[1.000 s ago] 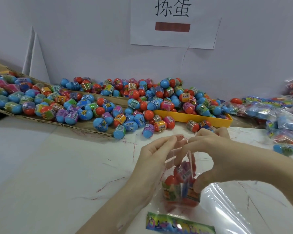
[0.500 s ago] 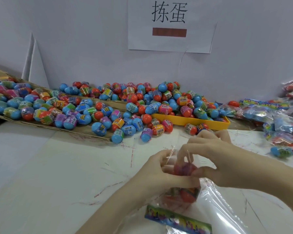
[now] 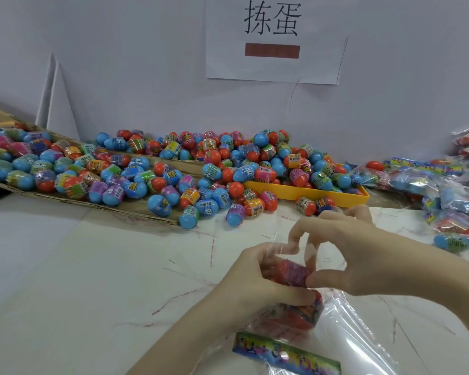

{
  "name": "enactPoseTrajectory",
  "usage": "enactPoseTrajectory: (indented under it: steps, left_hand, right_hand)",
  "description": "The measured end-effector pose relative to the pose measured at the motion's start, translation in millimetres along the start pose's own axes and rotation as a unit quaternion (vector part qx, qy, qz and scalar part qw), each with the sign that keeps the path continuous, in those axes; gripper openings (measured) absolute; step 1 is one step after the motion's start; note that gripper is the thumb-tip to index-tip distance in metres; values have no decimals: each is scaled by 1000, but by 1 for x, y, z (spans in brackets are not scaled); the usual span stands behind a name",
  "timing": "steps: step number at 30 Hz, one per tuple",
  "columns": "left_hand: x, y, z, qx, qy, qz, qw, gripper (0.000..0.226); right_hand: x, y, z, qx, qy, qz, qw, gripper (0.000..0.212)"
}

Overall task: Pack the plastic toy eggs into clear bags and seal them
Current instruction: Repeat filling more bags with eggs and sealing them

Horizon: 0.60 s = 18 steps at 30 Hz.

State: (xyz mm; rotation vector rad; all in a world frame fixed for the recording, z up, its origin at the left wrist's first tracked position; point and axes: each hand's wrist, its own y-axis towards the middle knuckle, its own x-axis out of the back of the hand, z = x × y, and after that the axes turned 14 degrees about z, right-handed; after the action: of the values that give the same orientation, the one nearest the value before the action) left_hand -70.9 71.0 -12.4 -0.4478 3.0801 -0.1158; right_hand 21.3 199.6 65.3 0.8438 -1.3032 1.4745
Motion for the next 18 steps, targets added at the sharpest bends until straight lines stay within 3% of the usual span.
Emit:
enactPoseTrajectory:
  steps: [7,14,18]
  left_hand:
    - [0,0,0,-26,-1,-4,1000,35]
    - [2,-2,-3,-9,-1,-16,1000,35]
    - [-1,-1,0,-22,-23,-21,999,22]
  right_hand:
    - [1,-5,-2,70,183,-58,979,47]
    - [-4,-5,-8,111,228,-74,964,48]
    - [-4,-7,-7,185,250,-24,950,50]
